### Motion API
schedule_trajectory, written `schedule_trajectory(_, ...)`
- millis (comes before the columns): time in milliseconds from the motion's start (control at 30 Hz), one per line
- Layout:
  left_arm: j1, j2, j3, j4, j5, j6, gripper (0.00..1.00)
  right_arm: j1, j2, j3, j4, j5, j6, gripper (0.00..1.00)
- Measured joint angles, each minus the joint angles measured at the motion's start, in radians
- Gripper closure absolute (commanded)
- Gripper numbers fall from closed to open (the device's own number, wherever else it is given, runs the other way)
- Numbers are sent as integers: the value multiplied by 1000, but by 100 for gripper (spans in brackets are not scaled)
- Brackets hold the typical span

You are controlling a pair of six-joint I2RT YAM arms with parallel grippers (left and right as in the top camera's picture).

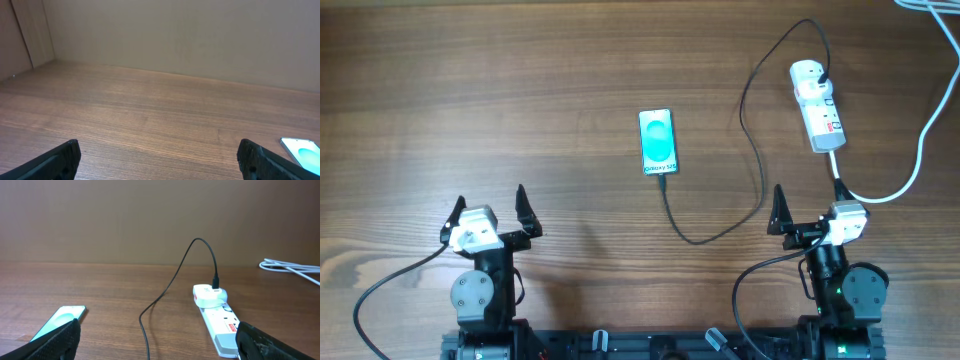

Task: Plug charger to phone and switch on socket

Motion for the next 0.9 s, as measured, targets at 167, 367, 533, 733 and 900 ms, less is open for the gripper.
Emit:
schedule_trajectory(167, 0, 0, 0, -1, 6, 23, 0, 0, 0, 0, 0, 0, 0, 0)
schedule_trajectory(367, 0, 0, 0, -2, 24, 55, 0, 0, 0, 0, 0, 0, 0, 1)
schedule_trajectory(533, 0, 0, 0, -3, 27, 72, 0, 0, 0, 0, 0, 0, 0, 0)
schedule_trajectory(733, 0, 0, 0, -3, 27, 72, 0, 0, 0, 0, 0, 0, 0, 0)
schedule_trajectory(900, 0, 0, 0, -3, 27, 72, 0, 0, 0, 0, 0, 0, 0, 0)
